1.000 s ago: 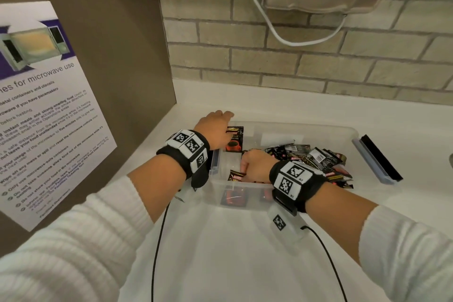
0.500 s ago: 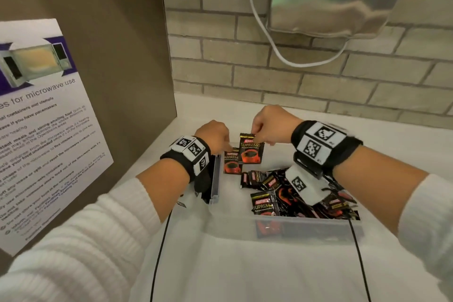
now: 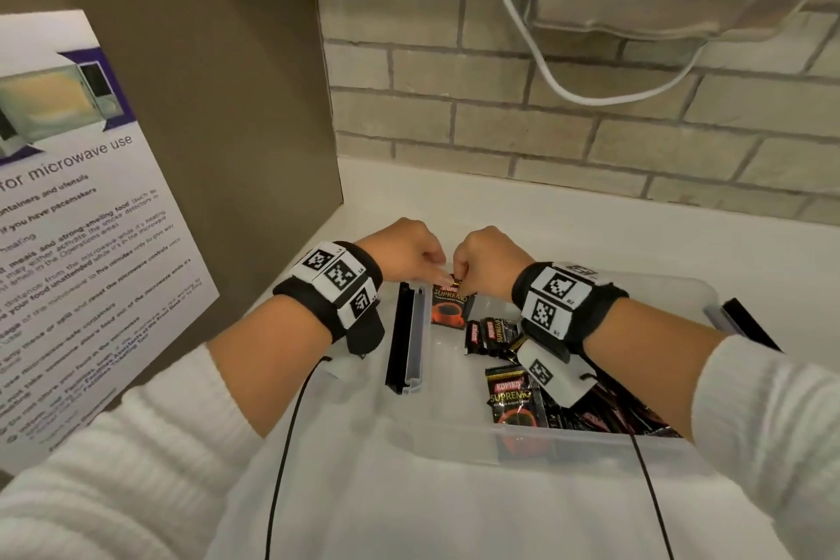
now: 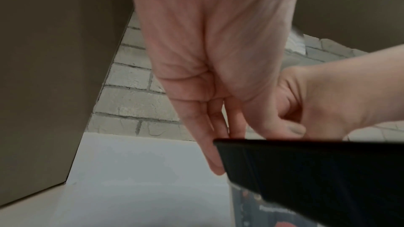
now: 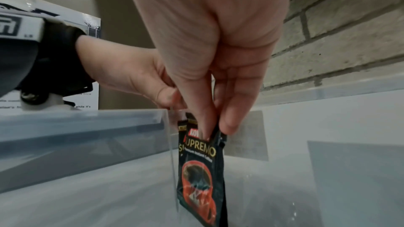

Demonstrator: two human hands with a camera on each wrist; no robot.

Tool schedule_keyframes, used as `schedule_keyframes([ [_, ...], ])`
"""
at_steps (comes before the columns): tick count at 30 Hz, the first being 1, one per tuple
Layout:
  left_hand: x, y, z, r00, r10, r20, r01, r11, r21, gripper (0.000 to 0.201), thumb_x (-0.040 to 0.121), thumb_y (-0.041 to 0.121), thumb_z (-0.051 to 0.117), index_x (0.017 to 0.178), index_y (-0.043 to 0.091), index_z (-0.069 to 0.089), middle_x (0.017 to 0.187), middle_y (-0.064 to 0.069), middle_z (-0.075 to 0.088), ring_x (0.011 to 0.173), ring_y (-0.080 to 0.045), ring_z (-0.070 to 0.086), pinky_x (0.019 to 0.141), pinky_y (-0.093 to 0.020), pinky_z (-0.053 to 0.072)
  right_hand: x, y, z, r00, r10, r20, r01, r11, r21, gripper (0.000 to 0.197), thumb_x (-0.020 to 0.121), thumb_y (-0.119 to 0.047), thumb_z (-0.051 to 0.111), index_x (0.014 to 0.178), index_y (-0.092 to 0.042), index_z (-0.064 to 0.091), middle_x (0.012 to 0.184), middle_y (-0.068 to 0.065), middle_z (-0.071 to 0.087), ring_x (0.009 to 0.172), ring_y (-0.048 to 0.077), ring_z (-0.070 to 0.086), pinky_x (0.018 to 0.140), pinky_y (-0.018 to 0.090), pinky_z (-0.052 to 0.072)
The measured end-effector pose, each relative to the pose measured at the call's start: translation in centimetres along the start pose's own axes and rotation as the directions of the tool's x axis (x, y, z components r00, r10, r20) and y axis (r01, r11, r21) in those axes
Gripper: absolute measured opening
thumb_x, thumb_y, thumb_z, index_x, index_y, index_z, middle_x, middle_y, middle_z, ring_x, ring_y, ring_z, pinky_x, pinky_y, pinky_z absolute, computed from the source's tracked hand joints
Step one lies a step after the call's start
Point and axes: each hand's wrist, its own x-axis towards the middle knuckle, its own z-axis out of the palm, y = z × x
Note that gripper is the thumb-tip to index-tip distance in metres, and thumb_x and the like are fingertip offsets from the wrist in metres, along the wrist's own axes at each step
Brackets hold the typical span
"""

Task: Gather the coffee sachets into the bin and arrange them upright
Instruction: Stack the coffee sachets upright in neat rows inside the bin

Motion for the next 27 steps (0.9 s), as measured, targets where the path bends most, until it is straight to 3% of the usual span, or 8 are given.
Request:
schedule_keyframes([
  [3, 0.2, 0.5, 0.1, 1.0, -0.005, -0.013, 0.006, 0.997, 0.078, 0.043, 0.081, 0.028, 0.07, 0.114, 0.002, 0.064, 0.111, -0.01, 0.065, 0.096, -0.017, 0.058, 0.07, -0.015, 0.04, -0.2, -0.2, -0.4, 1.0, -0.031, 0.007, 0.031, 0.999, -0.016, 0.016, 0.078, -0.005, 0.067, 0.092, -0.003, 0.073, 0.097, 0.012, 0.07, 0.092, 0.026, 0.064, 0.082, 0.03, 0.051],
  [5, 0.4, 0.9, 0.2, 1.0, -0.013, -0.014, 0.015, 0.992, 0.128, 0.039, 0.08, 0.028, 0.071, 0.106, 0.0, 0.066, 0.094, -0.008, 0.064, 0.082, -0.013, 0.051, 0.056, -0.01, 0.033, -0.1, -0.4, -0.1, 0.999, -0.039, -0.003, 0.039, 0.999, -0.021, 0.015, 0.079, -0.003, 0.065, 0.092, -0.003, 0.073, 0.097, 0.014, 0.07, 0.091, 0.027, 0.064, 0.081, 0.03, 0.051],
  [7, 0.6, 1.3, 0.4, 1.0, -0.021, -0.017, 0.024, 0.985, 0.172, 0.037, 0.078, 0.029, 0.072, 0.098, -0.002, 0.066, 0.078, -0.003, 0.056, 0.076, -0.014, 0.048, 0.053, -0.013, 0.031, -0.2, -0.5, 0.3, 0.999, -0.05, -0.009, 0.05, 0.998, -0.029, 0.015, 0.081, -0.002, 0.062, 0.092, -0.003, 0.073, 0.095, 0.016, 0.07, 0.09, 0.029, 0.064, 0.08, 0.03, 0.05],
  [8, 0.7, 1.5, 0.5, 0.999, -0.026, -0.018, 0.029, 0.981, 0.19, 0.038, 0.077, 0.029, 0.072, 0.097, -0.002, 0.067, 0.076, -0.003, 0.057, 0.075, -0.015, 0.05, 0.054, -0.016, 0.033, -0.2, -0.4, 0.4, 0.998, -0.056, -0.015, 0.055, 0.998, -0.03, 0.016, 0.081, -0.002, 0.062, 0.092, -0.003, 0.073, 0.095, 0.016, 0.071, 0.09, 0.029, 0.064, 0.08, 0.03, 0.05],
  [10, 0.8, 1.7, 0.4, 0.999, -0.032, -0.015, 0.034, 0.977, 0.21, 0.038, 0.076, 0.029, 0.073, 0.1, -0.001, 0.067, 0.089, -0.009, 0.065, 0.082, -0.02, 0.056, 0.064, -0.023, 0.041, -0.5, -0.3, 0.3, 0.998, -0.056, -0.023, 0.055, 0.998, -0.028, 0.017, 0.082, -0.003, 0.061, 0.094, -0.003, 0.073, 0.097, 0.015, 0.07, 0.092, 0.028, 0.064, 0.08, 0.029, 0.049],
  [13, 0.9, 1.5, 0.1, 1.0, -0.027, 0.0, 0.027, 0.977, 0.209, 0.036, 0.081, 0.022, 0.07, 0.111, 0.003, 0.064, 0.112, -0.01, 0.065, 0.102, -0.022, 0.059, 0.079, -0.022, 0.041, -0.8, 0.2, -0.1, 0.999, -0.021, -0.026, 0.02, 0.999, -0.027, 0.021, 0.082, 0.0, 0.056, 0.097, -0.003, 0.071, 0.103, 0.014, 0.068, 0.097, 0.027, 0.062, 0.078, 0.027, 0.046],
  [22, 0.9, 1.3, 0.0, 0.999, -0.036, 0.004, 0.034, 0.977, 0.212, 0.031, 0.078, 0.004, 0.068, 0.109, 0.005, 0.066, 0.11, -0.011, 0.066, 0.101, -0.022, 0.061, 0.079, -0.022, 0.045, -1.4, 0.5, 0.1, 0.999, -0.041, -0.011, 0.041, 0.999, -0.005, 0.019, 0.083, 0.0, 0.056, 0.096, -0.003, 0.07, 0.103, 0.012, 0.068, 0.095, 0.023, 0.058, 0.075, 0.022, 0.037],
  [27, 1.1, 1.4, 0.0, 1.0, -0.024, 0.008, 0.021, 0.971, 0.237, 0.031, 0.078, 0.003, 0.067, 0.109, 0.004, 0.066, 0.11, -0.01, 0.066, 0.101, -0.021, 0.06, 0.075, -0.019, 0.042, -2.5, 0.1, -0.2, 0.977, -0.155, 0.144, 0.154, 0.988, 0.013, 0.017, 0.079, -0.006, 0.066, 0.096, -0.003, 0.072, 0.099, 0.009, 0.07, 0.079, 0.009, 0.05, 0.064, 0.015, 0.038],
])
